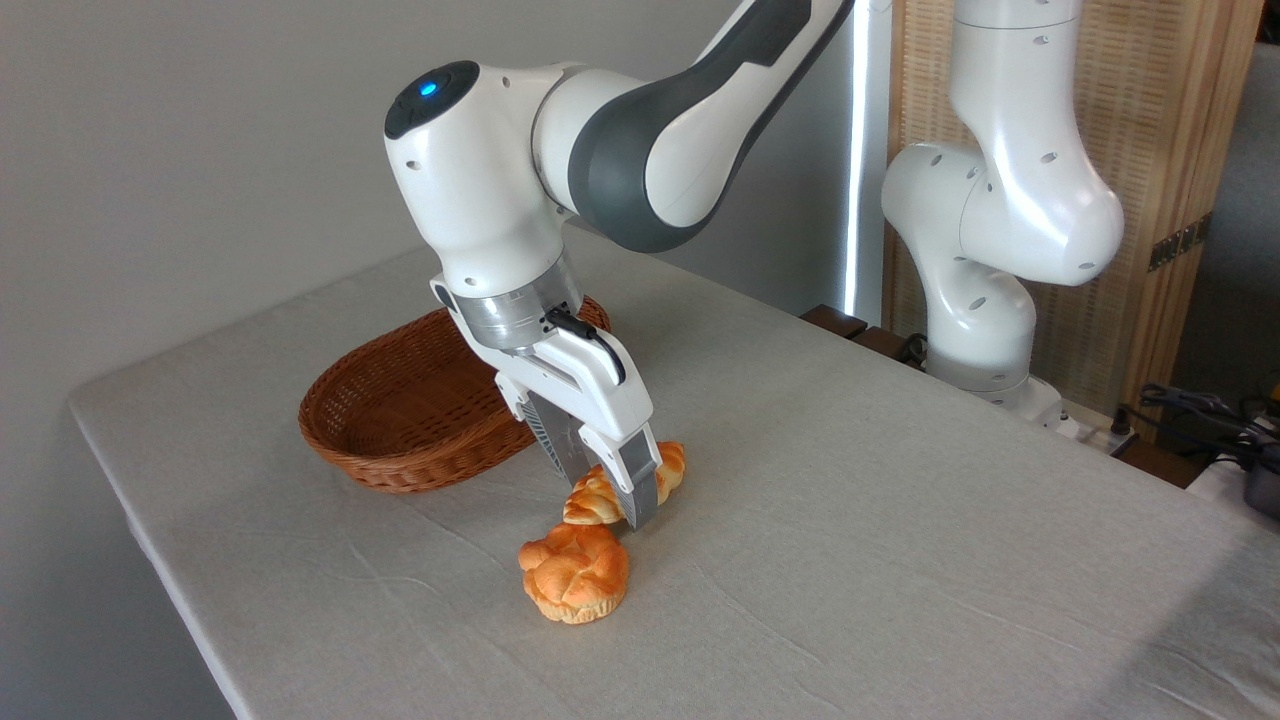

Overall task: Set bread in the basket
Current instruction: 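Close the gripper on the braided roll, then lift the braided roll and carry it over the basket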

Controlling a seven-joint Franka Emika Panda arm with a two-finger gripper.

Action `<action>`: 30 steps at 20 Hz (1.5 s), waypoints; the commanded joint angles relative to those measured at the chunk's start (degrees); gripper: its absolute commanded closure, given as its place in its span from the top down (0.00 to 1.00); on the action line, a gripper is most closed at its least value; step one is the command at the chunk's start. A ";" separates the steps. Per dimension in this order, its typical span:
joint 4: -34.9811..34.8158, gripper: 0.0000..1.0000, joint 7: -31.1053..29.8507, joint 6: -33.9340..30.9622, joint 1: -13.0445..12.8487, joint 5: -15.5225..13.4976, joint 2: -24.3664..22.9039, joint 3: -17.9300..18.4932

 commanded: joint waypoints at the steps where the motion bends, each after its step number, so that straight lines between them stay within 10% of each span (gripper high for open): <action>1: 0.16 0.45 0.67 0.77 -0.31 0.20 -0.04 0.24; 30: 4.29 0.51 0.58 -4.31 -0.31 -2.26 -4.35 -2.57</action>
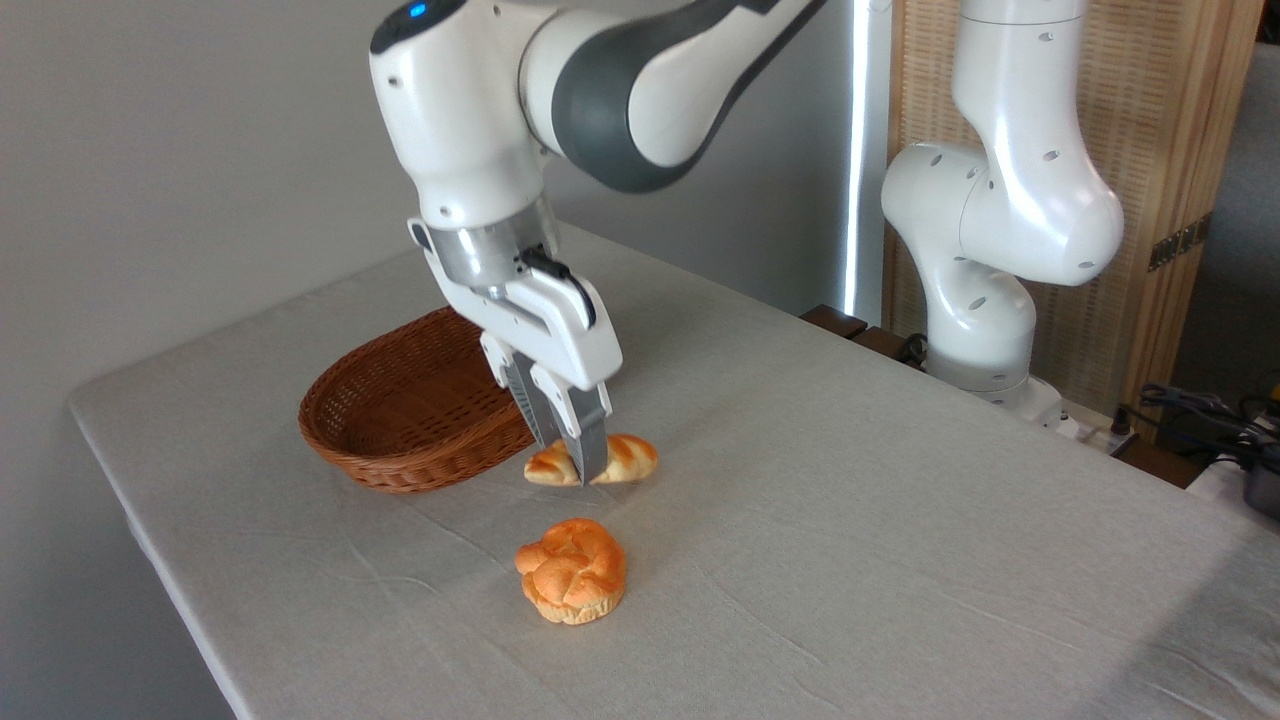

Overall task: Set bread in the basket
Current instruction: 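Lift the braided roll and carry it over the basket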

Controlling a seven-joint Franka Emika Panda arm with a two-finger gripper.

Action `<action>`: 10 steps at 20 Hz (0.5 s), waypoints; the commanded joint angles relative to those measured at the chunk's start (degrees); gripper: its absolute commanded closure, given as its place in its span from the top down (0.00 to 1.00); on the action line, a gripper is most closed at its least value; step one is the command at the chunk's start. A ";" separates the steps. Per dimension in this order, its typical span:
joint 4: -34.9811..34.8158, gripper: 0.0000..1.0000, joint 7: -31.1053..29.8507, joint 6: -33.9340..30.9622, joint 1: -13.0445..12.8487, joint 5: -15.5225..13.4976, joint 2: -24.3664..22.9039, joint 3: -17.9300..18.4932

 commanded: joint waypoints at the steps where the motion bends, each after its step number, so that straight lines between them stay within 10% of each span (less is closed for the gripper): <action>1: 2.70 0.51 0.61 -4.40 -0.19 -1.84 -1.35 -1.24; 10: 7.45 0.51 0.61 -6.08 -0.19 -5.44 -2.67 -6.25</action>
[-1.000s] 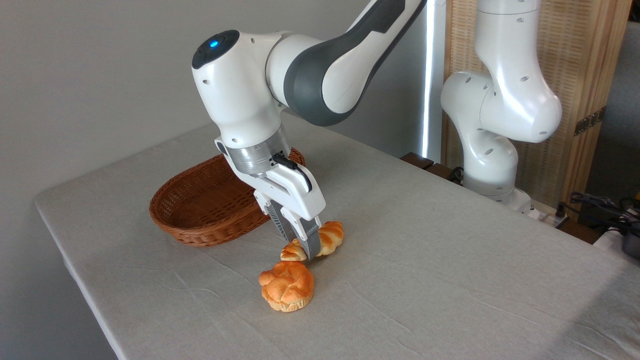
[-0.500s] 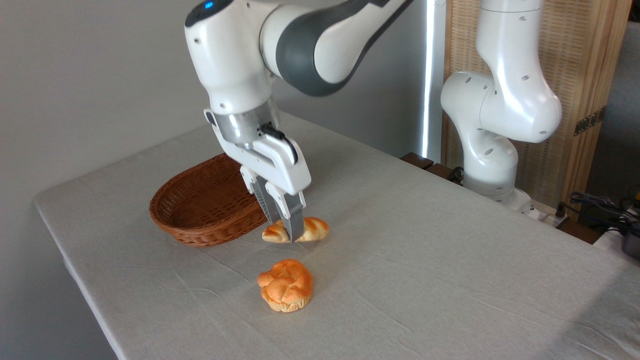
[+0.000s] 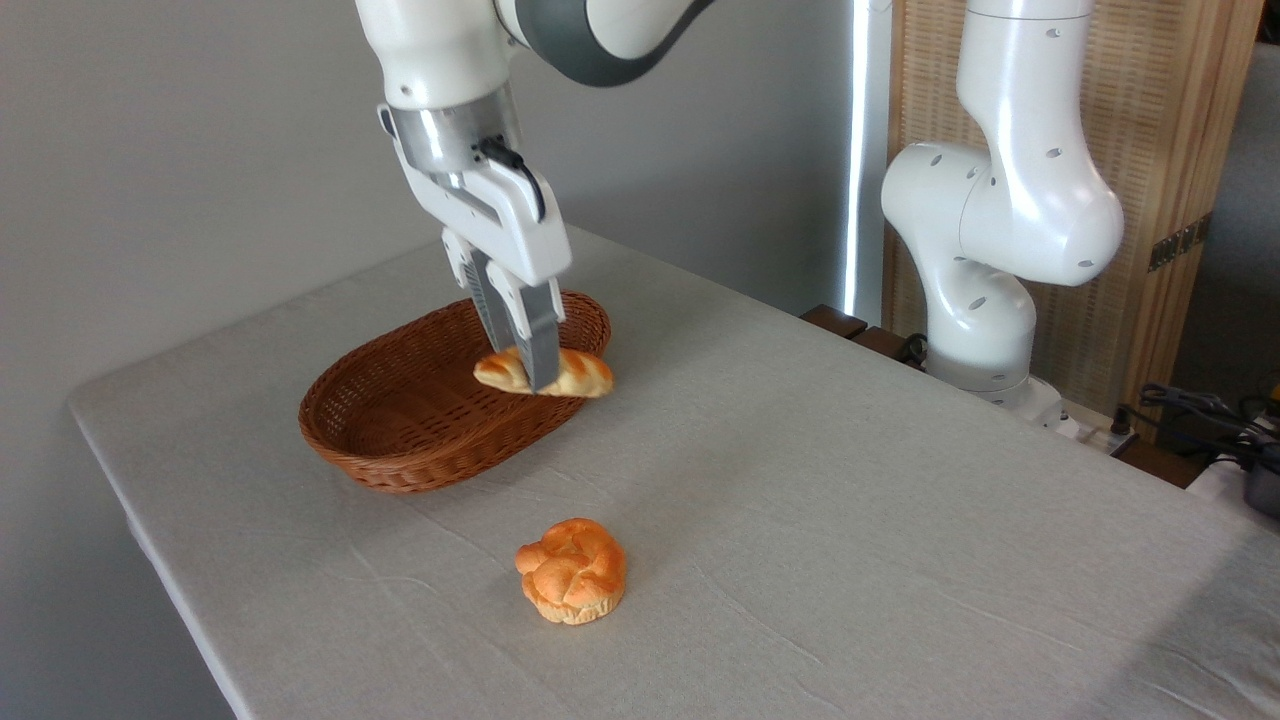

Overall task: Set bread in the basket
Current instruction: 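Lift the braided roll and carry it over the basket, then lower the braided roll into the basket and release it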

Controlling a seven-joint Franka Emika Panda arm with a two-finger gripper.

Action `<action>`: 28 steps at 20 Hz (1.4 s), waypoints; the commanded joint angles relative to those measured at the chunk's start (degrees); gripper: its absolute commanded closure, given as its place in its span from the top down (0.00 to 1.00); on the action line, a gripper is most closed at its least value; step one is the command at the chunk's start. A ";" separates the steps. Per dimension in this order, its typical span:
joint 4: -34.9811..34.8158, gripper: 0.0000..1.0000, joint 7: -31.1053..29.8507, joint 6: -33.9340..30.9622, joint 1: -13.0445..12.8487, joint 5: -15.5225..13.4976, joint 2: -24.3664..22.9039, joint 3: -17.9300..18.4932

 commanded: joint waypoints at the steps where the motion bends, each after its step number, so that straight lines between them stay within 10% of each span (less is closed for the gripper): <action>1: 1.94 0.51 0.68 -0.84 -0.05 -2.65 0.16 -1.61; 8: 2.64 0.56 0.42 2.15 -0.05 -5.74 1.74 -6.88; 11: 2.64 1.00 -0.02 6.70 -0.05 -5.83 4.37 -9.34; 28: 2.64 1.00 -4.14 15.51 -0.05 -4.07 10.44 -14.10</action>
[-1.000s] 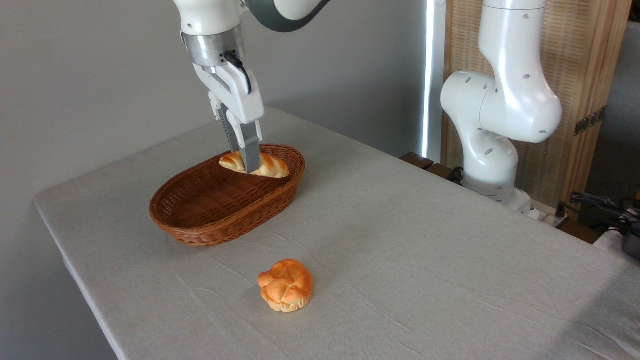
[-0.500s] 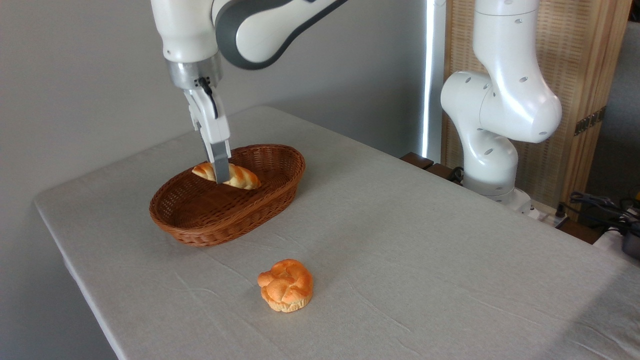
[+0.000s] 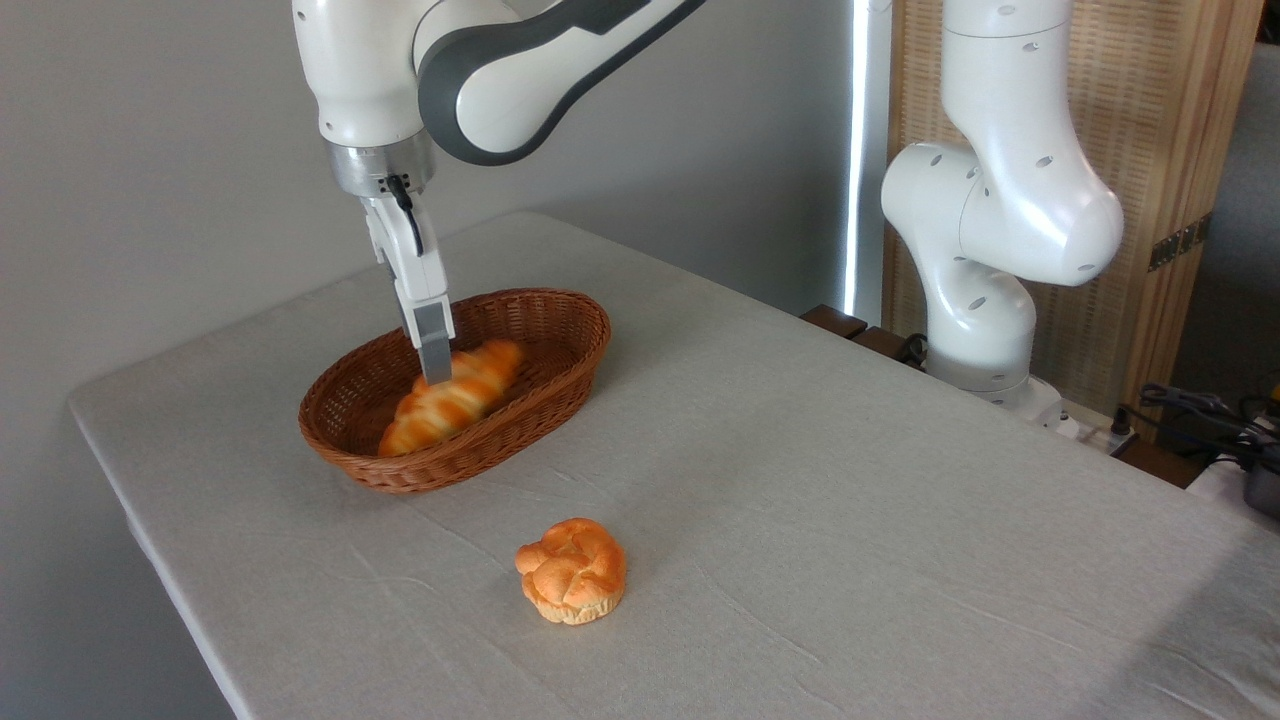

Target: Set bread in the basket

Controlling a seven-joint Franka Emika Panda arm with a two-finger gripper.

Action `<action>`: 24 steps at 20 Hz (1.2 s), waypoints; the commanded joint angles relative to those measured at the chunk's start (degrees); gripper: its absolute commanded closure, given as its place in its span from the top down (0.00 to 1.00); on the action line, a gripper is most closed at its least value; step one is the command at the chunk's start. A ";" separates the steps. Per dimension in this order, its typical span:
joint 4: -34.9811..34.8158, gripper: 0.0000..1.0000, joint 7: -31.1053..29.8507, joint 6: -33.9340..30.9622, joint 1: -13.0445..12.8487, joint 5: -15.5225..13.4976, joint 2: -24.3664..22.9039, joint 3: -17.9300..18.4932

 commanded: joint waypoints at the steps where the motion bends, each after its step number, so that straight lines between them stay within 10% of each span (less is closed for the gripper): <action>1: 0.86 1.00 -3.47 0.89 0.06 0.65 0.12 0.39; 16: 4.73 1.00 -3.49 -9.22 0.76 6.36 -4.45 17.35; 24: 4.73 1.00 -3.22 -11.77 0.76 6.71 -4.63 17.88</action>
